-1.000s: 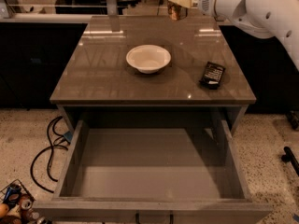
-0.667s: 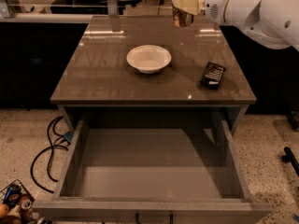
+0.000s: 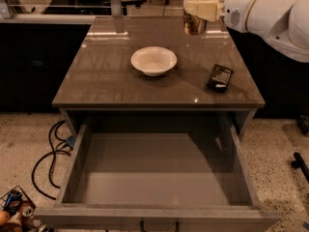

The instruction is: Place orange can into top drawer

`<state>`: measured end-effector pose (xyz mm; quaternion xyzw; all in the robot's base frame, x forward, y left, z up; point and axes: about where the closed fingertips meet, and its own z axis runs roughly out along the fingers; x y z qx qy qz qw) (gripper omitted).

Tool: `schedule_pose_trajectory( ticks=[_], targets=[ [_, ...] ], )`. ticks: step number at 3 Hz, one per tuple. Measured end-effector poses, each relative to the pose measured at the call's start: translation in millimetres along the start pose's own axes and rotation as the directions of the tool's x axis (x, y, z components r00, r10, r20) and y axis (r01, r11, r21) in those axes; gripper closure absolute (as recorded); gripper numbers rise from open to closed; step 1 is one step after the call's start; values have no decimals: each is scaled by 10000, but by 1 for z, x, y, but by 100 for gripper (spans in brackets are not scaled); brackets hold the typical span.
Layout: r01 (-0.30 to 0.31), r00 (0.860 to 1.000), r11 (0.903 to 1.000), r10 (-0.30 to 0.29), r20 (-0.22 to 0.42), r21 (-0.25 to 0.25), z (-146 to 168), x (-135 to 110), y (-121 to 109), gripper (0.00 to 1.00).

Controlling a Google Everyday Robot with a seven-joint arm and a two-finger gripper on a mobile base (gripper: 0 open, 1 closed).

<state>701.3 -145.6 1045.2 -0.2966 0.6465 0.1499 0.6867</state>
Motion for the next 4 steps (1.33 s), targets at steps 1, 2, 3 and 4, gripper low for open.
schedule_pose_trajectory(
  ticks=[1, 2, 3, 4],
  targets=[
    [-523, 9984, 9961, 506, -250, -713, 0, -4, 11, 100],
    [-878, 9949, 9855, 796, -615, -1449, -17, -18, 32, 100],
    [-1023, 9938, 9774, 922, -626, -1851, -41, -16, 56, 100],
    [-738, 9966, 9764, 646, -519, -2031, -82, 13, 80, 100]
  ],
)
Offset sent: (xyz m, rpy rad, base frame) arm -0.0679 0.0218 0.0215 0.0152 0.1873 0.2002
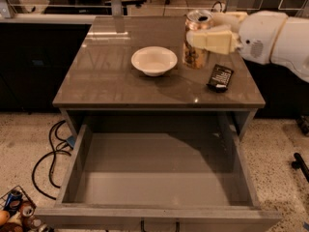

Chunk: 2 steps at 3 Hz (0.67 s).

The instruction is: Place orange can into top drawer

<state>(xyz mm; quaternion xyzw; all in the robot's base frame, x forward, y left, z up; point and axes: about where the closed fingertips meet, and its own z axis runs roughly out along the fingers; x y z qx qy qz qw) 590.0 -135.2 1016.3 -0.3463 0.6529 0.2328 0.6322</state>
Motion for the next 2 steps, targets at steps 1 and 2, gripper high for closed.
schedule_pose_trajectory(
  ticks=[1, 2],
  targets=[
    [184, 9996, 9998, -185, -196, -52, -40, 40, 21, 100],
    [33, 9983, 9995, -51, -585, -309, -95, 94, 57, 100]
  ],
)
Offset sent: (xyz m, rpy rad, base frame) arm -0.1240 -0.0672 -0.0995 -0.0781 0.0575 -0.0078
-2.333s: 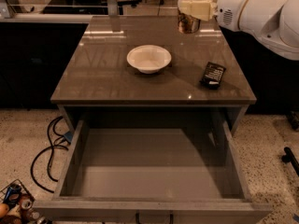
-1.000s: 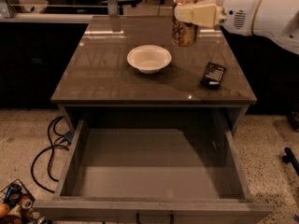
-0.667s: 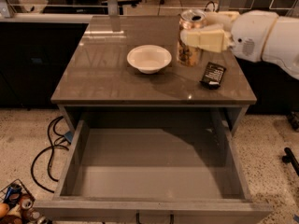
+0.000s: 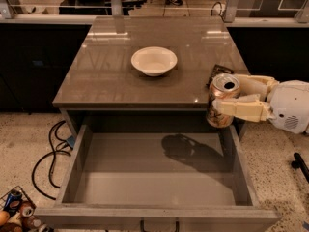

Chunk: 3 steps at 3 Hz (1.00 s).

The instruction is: Place orange can into top drawer

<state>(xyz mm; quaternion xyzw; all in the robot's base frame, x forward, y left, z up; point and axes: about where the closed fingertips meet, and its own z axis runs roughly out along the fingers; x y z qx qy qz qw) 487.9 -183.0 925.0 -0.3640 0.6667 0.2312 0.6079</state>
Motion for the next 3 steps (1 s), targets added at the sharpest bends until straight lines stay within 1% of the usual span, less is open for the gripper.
schedule_pose_trajectory(
  ticks=[1, 2, 3],
  targets=[
    [5, 10000, 10000, -5, -5, -26, 1, 0, 1, 100],
    [-131, 9998, 9989, 138, 157, -452, 27, 22, 18, 100],
    [-477, 9975, 9915, 536, 463, -1209, 64, 57, 49, 100]
  ],
)
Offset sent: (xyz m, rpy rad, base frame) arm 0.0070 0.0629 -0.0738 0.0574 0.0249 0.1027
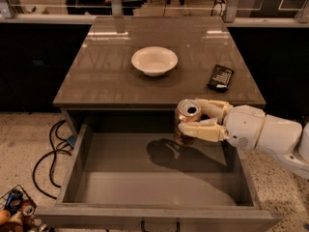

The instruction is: Place orange can into top drawer

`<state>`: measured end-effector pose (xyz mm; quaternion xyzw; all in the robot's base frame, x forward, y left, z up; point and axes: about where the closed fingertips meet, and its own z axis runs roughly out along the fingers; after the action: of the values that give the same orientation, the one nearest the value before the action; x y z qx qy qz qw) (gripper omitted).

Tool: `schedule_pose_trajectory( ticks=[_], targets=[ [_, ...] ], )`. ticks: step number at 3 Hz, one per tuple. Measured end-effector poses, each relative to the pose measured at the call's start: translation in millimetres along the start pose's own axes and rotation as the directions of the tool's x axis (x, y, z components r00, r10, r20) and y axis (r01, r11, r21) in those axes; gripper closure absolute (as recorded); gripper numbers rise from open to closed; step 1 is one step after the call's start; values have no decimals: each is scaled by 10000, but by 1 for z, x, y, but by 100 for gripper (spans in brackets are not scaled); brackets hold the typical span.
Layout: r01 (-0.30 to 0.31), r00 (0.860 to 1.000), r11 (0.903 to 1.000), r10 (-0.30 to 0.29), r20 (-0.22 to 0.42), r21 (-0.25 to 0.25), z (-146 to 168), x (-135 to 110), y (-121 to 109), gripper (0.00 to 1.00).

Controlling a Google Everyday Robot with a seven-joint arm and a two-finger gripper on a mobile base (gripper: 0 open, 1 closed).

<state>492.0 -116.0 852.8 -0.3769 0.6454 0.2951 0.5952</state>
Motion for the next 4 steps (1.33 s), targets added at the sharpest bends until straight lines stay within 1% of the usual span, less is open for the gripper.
schedule_pose_trajectory(
  ticks=[1, 2, 3, 4],
  targets=[
    [-427, 9988, 9949, 446, 190, -911, 43, 39, 26, 100],
    [-566, 9977, 9842, 621, 279, -1675, 82, 65, 50, 100],
    [-440, 9989, 9779, 465, 74, -2045, 115, 88, 67, 100],
    [-517, 9986, 9717, 524, -32, -2304, 141, 110, 80, 100]
  ],
)
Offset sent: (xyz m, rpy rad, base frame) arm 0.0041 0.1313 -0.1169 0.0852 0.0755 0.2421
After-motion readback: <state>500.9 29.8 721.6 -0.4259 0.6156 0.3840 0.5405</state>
